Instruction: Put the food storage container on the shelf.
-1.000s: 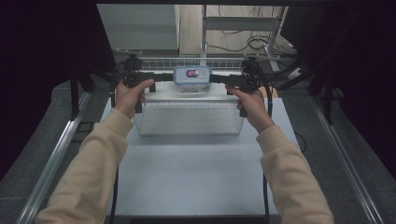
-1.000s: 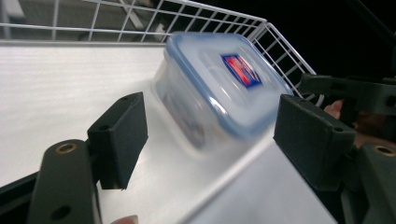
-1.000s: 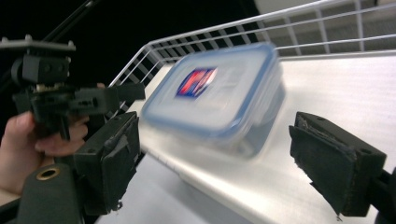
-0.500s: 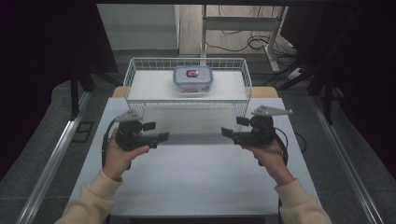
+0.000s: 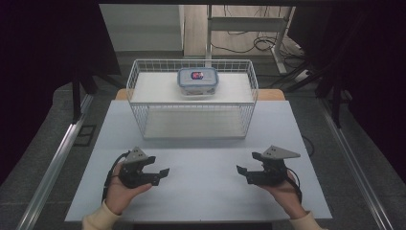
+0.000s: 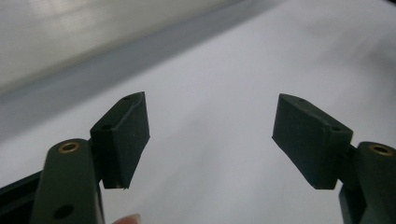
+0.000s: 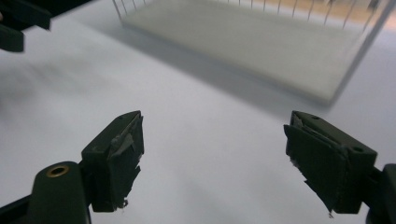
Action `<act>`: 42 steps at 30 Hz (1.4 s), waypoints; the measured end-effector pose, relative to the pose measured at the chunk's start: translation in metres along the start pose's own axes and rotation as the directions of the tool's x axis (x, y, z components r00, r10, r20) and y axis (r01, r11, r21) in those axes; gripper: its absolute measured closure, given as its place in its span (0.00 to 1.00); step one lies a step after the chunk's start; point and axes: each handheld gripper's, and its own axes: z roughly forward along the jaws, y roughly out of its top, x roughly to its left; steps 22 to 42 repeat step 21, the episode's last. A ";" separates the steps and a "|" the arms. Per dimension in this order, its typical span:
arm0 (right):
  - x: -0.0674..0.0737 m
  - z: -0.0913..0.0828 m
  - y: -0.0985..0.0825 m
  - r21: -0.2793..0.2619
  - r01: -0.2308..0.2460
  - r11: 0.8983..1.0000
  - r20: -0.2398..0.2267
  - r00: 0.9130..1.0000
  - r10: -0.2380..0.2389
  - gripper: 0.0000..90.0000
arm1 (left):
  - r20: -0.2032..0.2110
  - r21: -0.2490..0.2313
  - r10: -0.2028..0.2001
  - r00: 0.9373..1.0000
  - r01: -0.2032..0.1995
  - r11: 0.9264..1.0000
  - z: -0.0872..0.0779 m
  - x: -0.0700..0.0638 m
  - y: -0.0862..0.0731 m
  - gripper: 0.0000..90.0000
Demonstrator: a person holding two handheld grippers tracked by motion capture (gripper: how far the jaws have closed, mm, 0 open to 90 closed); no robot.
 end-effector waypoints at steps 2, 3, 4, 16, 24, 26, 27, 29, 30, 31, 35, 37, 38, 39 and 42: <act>-0.004 0.003 -0.020 0.034 -0.032 0.999 0.007 0.999 0.031 0.22 | -0.025 0.010 0.009 1.000 -0.008 1.000 0.003 -0.001 -0.013 0.29; -0.004 0.003 -0.020 0.034 -0.032 0.999 0.007 0.999 0.031 0.22 | -0.025 0.010 0.009 1.000 -0.008 1.000 0.003 -0.001 -0.013 0.30; -0.005 0.004 -0.024 0.042 -0.039 0.998 0.009 0.999 0.038 0.22 | -0.031 0.015 0.008 1.000 -0.007 1.000 0.004 -0.001 -0.018 0.30; -0.007 0.008 -0.035 0.028 -0.018 0.999 0.025 1.000 0.017 0.24 | -0.072 0.022 0.018 0.997 -0.016 1.000 0.009 0.003 -0.025 0.29; -0.008 0.011 -0.037 0.042 -0.007 0.999 0.034 0.999 0.005 0.24 | -0.074 0.018 0.007 0.997 -0.006 1.000 0.008 0.008 -0.026 0.29; -0.008 0.011 -0.037 0.042 -0.007 0.999 0.034 0.999 0.005 0.24 | -0.074 0.018 0.007 0.997 -0.006 1.000 0.008 0.008 -0.026 0.29; -0.008 0.011 -0.037 0.042 -0.007 0.999 0.034 0.999 0.005 0.24 | -0.074 0.018 0.007 0.997 -0.006 1.000 0.008 0.008 -0.026 0.29; -0.008 0.011 -0.037 0.042 -0.007 0.999 0.034 0.999 0.005 0.24 | -0.074 0.018 0.007 0.997 -0.006 1.000 0.008 0.008 -0.026 0.29; -0.008 0.011 -0.037 0.042 -0.007 0.999 0.034 0.999 0.005 0.24 | -0.074 0.018 0.007 0.997 -0.006 1.000 0.008 0.008 -0.026 0.29; -0.008 0.011 -0.037 0.042 -0.007 0.999 0.034 0.999 0.005 0.24 | -0.074 0.018 0.007 0.997 -0.006 1.000 0.008 0.008 -0.026 0.29; -0.008 0.011 -0.037 0.042 -0.007 0.999 0.034 0.999 0.005 0.24 | -0.074 0.018 0.007 0.997 -0.006 1.000 0.008 0.008 -0.026 0.29; -0.008 0.011 -0.037 0.042 -0.007 0.999 0.034 0.999 0.005 0.24 | -0.074 0.018 0.007 0.997 -0.006 1.000 0.008 0.008 -0.026 0.29; -0.008 0.011 -0.037 0.042 -0.007 0.999 0.034 0.999 0.005 0.24 | -0.074 0.018 0.007 0.997 -0.006 1.000 0.008 0.008 -0.026 0.29; -0.008 0.011 -0.037 0.042 -0.007 0.999 0.034 0.999 0.005 0.24 | -0.074 0.018 0.007 0.997 -0.006 1.000 0.008 0.008 -0.026 0.29; -0.008 0.011 -0.037 0.042 -0.007 0.999 0.034 0.999 0.005 0.24 | -0.074 0.018 0.007 0.997 -0.006 1.000 0.008 0.008 -0.026 0.29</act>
